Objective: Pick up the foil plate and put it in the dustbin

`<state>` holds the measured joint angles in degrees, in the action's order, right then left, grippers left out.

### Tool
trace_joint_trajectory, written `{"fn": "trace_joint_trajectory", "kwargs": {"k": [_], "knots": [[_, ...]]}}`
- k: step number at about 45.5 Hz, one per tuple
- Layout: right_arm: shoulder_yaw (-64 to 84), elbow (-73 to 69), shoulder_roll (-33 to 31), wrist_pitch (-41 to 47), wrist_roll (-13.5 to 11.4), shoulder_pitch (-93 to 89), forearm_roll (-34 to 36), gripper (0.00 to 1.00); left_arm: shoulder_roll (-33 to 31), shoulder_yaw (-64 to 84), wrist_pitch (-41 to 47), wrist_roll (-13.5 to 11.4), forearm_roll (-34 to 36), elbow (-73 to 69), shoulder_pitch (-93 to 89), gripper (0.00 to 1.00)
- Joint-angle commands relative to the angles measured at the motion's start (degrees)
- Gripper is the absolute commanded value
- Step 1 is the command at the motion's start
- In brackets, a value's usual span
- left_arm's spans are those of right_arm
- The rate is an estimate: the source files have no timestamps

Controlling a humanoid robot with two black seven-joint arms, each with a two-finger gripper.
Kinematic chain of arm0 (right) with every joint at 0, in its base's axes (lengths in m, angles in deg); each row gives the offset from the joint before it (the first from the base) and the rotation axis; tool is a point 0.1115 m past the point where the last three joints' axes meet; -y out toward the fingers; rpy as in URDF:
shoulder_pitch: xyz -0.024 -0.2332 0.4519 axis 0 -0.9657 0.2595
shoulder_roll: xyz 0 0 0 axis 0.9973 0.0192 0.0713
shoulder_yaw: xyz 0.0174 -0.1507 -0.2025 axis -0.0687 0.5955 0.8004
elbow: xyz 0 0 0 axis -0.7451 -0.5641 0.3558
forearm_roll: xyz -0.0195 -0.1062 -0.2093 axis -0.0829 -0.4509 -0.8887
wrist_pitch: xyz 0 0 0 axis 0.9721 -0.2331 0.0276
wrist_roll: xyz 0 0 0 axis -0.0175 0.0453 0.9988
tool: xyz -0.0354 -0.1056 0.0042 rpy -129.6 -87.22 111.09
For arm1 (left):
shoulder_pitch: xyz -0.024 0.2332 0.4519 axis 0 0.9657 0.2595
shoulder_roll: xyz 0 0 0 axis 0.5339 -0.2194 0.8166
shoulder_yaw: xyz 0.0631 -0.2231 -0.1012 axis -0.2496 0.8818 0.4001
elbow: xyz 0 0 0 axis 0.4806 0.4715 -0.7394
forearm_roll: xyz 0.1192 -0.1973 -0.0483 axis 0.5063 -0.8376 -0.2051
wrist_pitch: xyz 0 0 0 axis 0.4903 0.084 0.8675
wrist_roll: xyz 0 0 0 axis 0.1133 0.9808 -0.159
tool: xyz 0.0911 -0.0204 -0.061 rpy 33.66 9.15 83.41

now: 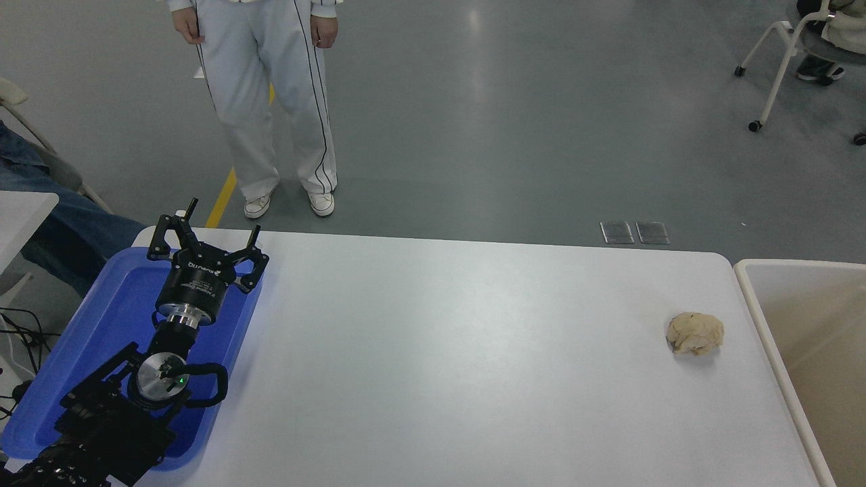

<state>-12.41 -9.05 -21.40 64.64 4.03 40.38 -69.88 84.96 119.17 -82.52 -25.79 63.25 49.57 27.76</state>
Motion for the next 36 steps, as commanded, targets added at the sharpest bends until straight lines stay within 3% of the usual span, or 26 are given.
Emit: {"fn": "trace_joint_trajectory", "kwargs": {"k": [1, 6, 24, 36], "knots": [[3.7, -11.5, -5.4, 0.3, 0.0, 7.2, 0.1, 0.81, 0.0, -0.1, 0.0, 0.0, 0.0, 0.0, 0.0, 1.00], [11.6, -15.5, -5.8, 0.6, 0.0, 14.0, 0.1, 1.00, 0.0, -0.1, 0.0, 0.0, 0.0, 0.0, 0.0, 1.00], [39.7, -39.0, -5.5, 3.5, 0.0, 43.8, 0.0, 1.00, 0.0, -0.1, 0.0, 0.0, 0.0, 0.0, 0.0, 1.00], [42.6, -42.3, -1.0, 21.7, 0.2, 52.5, -0.3, 1.00, 0.0, 0.0, 0.0, 0.1, 0.0, 0.0, 0.0, 1.00]]}}
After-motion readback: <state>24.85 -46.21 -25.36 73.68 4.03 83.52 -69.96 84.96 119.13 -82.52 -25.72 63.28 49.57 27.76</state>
